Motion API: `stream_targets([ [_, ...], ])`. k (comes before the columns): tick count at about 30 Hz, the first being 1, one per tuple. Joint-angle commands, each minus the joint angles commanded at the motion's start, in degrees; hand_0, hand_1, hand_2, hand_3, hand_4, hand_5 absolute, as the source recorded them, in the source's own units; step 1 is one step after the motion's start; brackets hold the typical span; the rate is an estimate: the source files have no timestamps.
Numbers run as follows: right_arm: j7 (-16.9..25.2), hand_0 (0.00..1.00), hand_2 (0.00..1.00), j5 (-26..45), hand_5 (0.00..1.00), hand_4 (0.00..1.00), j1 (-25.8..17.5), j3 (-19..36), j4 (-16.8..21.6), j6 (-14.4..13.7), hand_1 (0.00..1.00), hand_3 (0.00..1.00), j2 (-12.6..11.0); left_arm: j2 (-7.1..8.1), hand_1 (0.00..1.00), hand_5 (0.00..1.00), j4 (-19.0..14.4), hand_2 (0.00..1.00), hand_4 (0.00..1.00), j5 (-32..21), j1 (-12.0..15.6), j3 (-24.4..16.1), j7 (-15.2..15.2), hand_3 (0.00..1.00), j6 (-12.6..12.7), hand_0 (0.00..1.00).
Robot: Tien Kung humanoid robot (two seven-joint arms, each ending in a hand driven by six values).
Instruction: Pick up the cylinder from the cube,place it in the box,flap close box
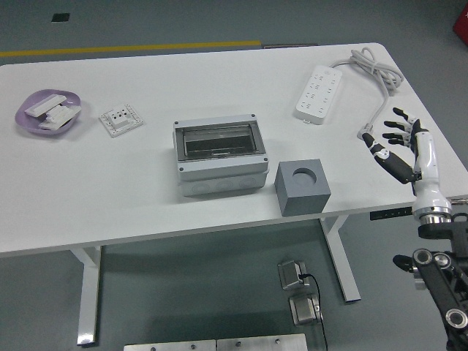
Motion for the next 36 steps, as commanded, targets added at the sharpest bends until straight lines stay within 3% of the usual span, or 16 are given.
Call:
stream_targets([
  [4,3.5,0.663,0.791,6.7,0.438,0.92,0.1,-3.6,1.1,2.2,0.712,0.856,-0.1,0.2,0.561,0.14,0.0,0.524,0.524,-0.1,0.1,0.0,0.0,0.598,0.0,0.639],
  [11,6.2,0.676,0.809,16.8,0.419,0.913,0.6,-4.2,5.9,3.8,0.737,0.863,-1.6,-0.11,0.563,0.142,0.0,0.525,0.538,-0.3,-0.1,0.1,0.1,0.603,0.1,0.64],
  [12,6.9,0.689,0.803,18.1,0.521,0.926,0.7,-4.0,6.0,3.8,0.738,0.859,-1.7,-0.21,0.564,0.145,0.0,0.525,0.544,-0.4,-0.1,0.0,0.1,0.603,0.1,0.641],
  [21,13.2,0.687,0.764,31.0,0.523,0.922,-0.4,-3.0,3.3,6.0,0.706,0.838,-1.2,-1.3,0.564,0.146,0.0,0.524,0.548,-0.7,0.2,-0.6,-0.4,0.604,0.3,0.64],
  [23,12.4,0.687,0.764,29.1,0.523,0.922,-0.4,-1.3,4.4,4.7,0.706,0.838,-1.2,-1.43,0.564,0.146,0.0,0.524,0.548,-0.8,0.2,-0.6,-0.4,0.604,0.3,0.64],
  [24,11.3,0.646,0.698,27.4,0.54,0.918,-0.4,-0.1,5.4,3.6,0.566,0.998,-1.3,-1.48,0.565,0.148,0.0,0.524,0.552,-0.9,0.2,-0.6,-0.3,0.605,0.3,0.64],
  [29,5.4,0.646,0.698,17.2,0.54,0.918,0.2,3.3,10.5,-1.7,0.566,0.998,-3.0,-1.54,0.565,0.148,0.0,0.524,0.552,-0.8,-0.1,-0.8,-0.3,0.605,0.4,0.64],
  [30,4.0,0.793,0.594,15.0,0.592,0.937,0.4,3.5,11.5,-2.5,0.303,0.998,-3.5,-1.55,0.565,0.151,0.0,0.524,0.555,-0.8,-0.2,-0.9,-0.3,0.606,0.4,0.641],
  [35,-2.3,0.793,0.594,4.3,0.592,0.937,1.3,4.4,14.0,-2.7,0.303,0.998,-4.2,-1.48,0.565,0.151,0.0,0.524,0.555,-0.8,-0.4,-1.1,-0.7,0.606,0.6,0.641],
  [36,-3.5,0.865,0.41,1.9,0.59,0.895,1.5,4.5,14.2,-2.6,0.257,0.592,-4.0,-1.46,0.565,0.15,0.0,0.525,0.556,-0.8,-0.4,-1.1,-0.8,0.605,0.7,0.641],
])
